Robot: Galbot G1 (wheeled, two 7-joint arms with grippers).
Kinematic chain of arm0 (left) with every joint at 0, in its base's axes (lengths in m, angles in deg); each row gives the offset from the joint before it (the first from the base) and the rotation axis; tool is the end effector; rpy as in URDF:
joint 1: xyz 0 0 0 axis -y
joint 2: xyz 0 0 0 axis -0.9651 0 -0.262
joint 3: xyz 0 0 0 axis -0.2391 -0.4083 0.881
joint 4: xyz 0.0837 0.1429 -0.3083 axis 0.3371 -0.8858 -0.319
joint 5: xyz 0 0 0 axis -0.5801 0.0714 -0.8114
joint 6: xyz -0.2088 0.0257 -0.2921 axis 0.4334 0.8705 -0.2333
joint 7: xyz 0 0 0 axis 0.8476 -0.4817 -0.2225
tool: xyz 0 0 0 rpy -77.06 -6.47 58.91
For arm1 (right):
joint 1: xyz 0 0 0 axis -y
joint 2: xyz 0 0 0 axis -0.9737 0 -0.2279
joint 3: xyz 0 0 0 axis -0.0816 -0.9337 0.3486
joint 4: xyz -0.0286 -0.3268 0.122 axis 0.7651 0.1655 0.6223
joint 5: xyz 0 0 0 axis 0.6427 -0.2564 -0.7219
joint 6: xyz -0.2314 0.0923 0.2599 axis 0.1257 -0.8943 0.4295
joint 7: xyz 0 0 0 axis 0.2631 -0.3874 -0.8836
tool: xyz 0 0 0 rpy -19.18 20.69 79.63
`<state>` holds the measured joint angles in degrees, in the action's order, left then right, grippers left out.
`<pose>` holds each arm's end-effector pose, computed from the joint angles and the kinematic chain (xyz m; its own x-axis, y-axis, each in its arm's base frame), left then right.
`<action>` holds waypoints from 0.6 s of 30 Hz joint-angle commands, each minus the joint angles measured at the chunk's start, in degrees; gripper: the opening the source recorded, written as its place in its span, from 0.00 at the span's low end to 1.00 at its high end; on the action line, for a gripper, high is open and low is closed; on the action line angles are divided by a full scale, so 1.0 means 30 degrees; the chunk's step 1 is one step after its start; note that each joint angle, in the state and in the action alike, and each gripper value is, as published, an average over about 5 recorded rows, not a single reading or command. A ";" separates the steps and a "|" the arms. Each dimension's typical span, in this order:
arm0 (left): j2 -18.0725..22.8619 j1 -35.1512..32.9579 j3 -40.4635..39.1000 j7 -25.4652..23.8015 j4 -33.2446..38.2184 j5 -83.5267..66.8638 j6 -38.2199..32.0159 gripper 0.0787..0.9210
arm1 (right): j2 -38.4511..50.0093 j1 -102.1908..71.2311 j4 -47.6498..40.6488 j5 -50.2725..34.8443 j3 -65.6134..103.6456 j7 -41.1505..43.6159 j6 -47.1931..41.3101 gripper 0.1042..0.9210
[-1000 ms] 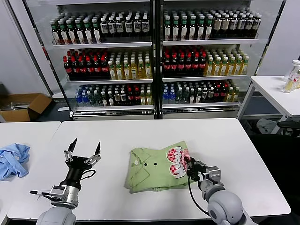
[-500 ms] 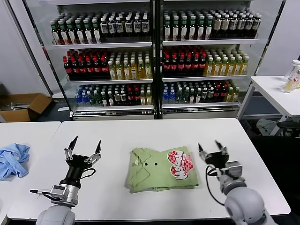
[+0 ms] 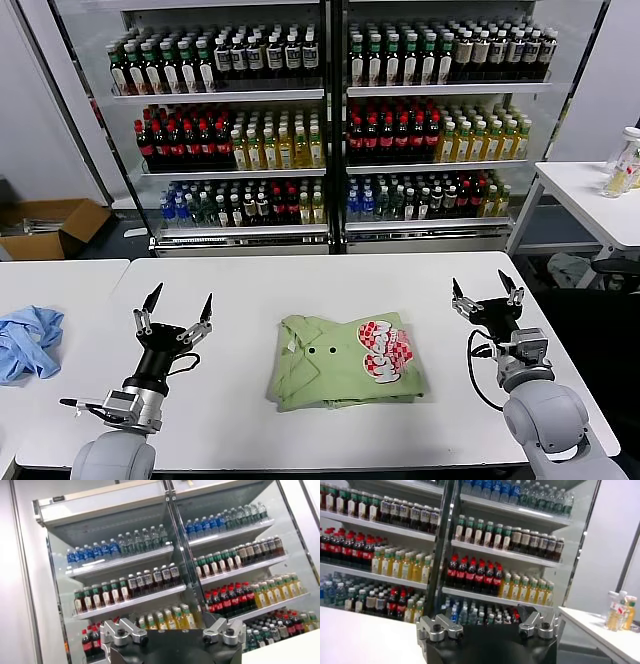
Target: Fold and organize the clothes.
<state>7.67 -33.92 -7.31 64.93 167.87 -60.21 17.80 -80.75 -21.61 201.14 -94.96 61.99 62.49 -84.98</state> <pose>0.2493 0.0921 -0.2729 -0.9836 0.1068 -0.1454 0.0669 0.9644 0.2557 0.2977 -0.0976 -0.2191 -0.9969 0.0231 0.0751 0.0044 0.9708 -0.2398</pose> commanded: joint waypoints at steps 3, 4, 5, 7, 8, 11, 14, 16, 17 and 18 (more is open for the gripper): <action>-0.0446 0.1021 -0.0066 -0.0146 -0.1094 -0.0005 -0.0160 0.88 | 0.0229 0.0103 -0.0825 0.0957 0.0872 0.0707 0.1429 0.88; -0.0480 0.1163 -0.0070 -0.0196 -0.1282 0.0122 -0.0260 0.88 | 0.0254 0.0129 -0.0915 0.1033 0.0873 0.0792 0.1533 0.88; -0.0517 0.1317 -0.0079 -0.0220 -0.1478 0.0246 -0.0361 0.88 | 0.0275 0.0167 -0.1021 0.1097 0.0861 0.0845 0.1646 0.88; -0.0599 0.1651 -0.0114 -0.0185 -0.1866 0.0427 -0.0472 0.88 | 0.0314 0.0277 -0.1254 0.1224 0.0797 0.0888 0.1860 0.88; -0.0633 0.1799 -0.0141 -0.0104 -0.2001 0.0429 -0.0447 0.88 | 0.0313 0.0343 -0.1375 0.1356 0.0755 0.0900 0.1968 0.88; -0.0707 0.2080 -0.0188 0.0084 -0.2200 0.0388 -0.0336 0.88 | 0.0239 0.0529 -0.1742 0.1938 0.0571 0.0944 0.2309 0.88; -0.0818 0.2244 -0.0229 0.0133 -0.2371 0.0404 -0.0238 0.88 | 0.0055 0.0661 -0.2076 0.2465 0.0277 0.0974 0.2532 0.88; -0.0900 0.2470 -0.0273 0.0143 -0.2608 0.0438 -0.0156 0.88 | -0.0012 0.0698 -0.2266 0.2617 -0.0004 0.0924 0.2627 0.88; -0.0912 0.2608 -0.0280 0.0161 -0.2725 0.0450 -0.0114 0.88 | 0.0009 0.0694 -0.2328 0.2647 -0.0137 0.0888 0.2662 0.88; -0.0891 0.2729 -0.0265 0.0187 -0.2806 0.0448 -0.0070 0.88 | 0.0050 0.0681 -0.2377 0.2679 -0.0258 0.0848 0.2691 0.88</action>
<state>5.29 -28.64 -8.05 65.09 162.29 -59.45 17.35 -80.57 -19.97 196.58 -90.12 62.89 64.99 -79.16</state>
